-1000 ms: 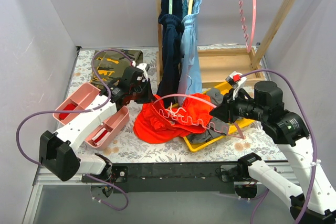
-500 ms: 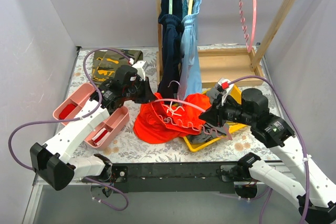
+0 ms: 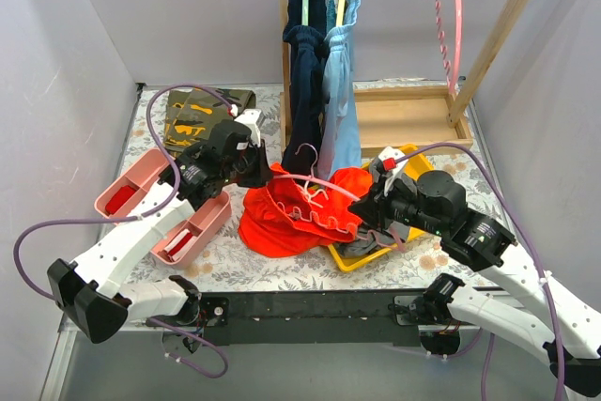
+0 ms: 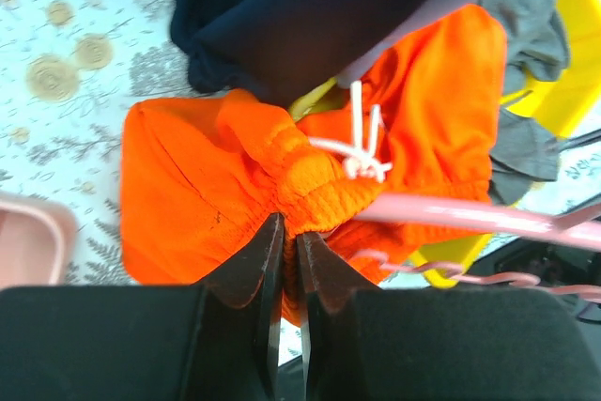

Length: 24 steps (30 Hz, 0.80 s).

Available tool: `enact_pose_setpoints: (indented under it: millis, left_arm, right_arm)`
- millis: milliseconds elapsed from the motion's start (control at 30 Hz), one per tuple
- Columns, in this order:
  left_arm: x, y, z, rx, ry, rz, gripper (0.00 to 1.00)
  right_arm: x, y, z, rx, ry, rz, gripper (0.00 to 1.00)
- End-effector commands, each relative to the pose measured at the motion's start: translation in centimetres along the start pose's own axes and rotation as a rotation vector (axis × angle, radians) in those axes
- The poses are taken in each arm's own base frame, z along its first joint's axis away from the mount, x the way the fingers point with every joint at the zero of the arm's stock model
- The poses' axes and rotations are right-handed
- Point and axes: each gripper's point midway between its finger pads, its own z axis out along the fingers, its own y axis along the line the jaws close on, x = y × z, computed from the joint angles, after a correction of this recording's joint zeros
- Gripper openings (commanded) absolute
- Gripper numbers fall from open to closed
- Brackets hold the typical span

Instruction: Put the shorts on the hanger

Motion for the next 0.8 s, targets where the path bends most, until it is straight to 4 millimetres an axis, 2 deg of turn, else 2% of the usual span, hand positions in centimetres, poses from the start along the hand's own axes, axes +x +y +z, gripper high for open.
enact_pose_setpoints:
  millis: [0,133,200,267,333,433,467,533,667,767]
  left_arm:
    - [0.6,1.2,-1.9,-0.054,0.001,0.011,0.01]
    - [0.5,-2.0,-2.4,0.094,0.015,-0.034,0.01]
    - [0.4,-2.9,-2.4,0.132,0.009,-0.05,0.01]
    - [0.3,-3.3,-2.3,0.154,-0.004,-0.072,0.06]
    - [0.4,-2.9,-2.2,0.144,-0.024,-0.079,0.12]
    - [-1.3,-3.0,-2.9,0.156,-0.122,-0.078,0.21]
    - [-1.6,-3.1,-3.1,0.163,-0.143,-0.069,0.22]
    - [-2.5,-3.6,-4.0,0.198,-0.194,-0.046,0.25]
    - [-2.1,-3.8,-4.4,0.248,-0.234,0.035,0.37]
    - [-1.7,-5.0,-5.5,0.351,-0.276,0.118,0.44]
  right_arm:
    - [-6.9,-0.8,-1.3,0.081,-0.235,-0.05,0.01]
    - [-6.7,0.5,0.8,0.004,-0.264,-0.033,0.01]
    - [-6.3,1.0,1.6,0.013,-0.281,-0.035,0.01]
    - [-6.6,1.5,2.1,0.006,-0.328,-0.05,0.01]
    - [-6.6,2.5,2.5,-0.01,-0.351,-0.064,0.01]
    - [-5.7,2.7,3.5,0.004,-0.353,-0.083,0.01]
    - [-4.7,2.7,3.9,0.001,-0.342,-0.086,0.01]
    - [-4.9,2.9,3.8,-0.013,-0.386,-0.082,0.01]
    - [-3.9,2.7,4.1,-0.011,-0.383,-0.075,0.01]
    - [-3.3,2.7,4.4,-0.017,-0.374,-0.069,0.01]
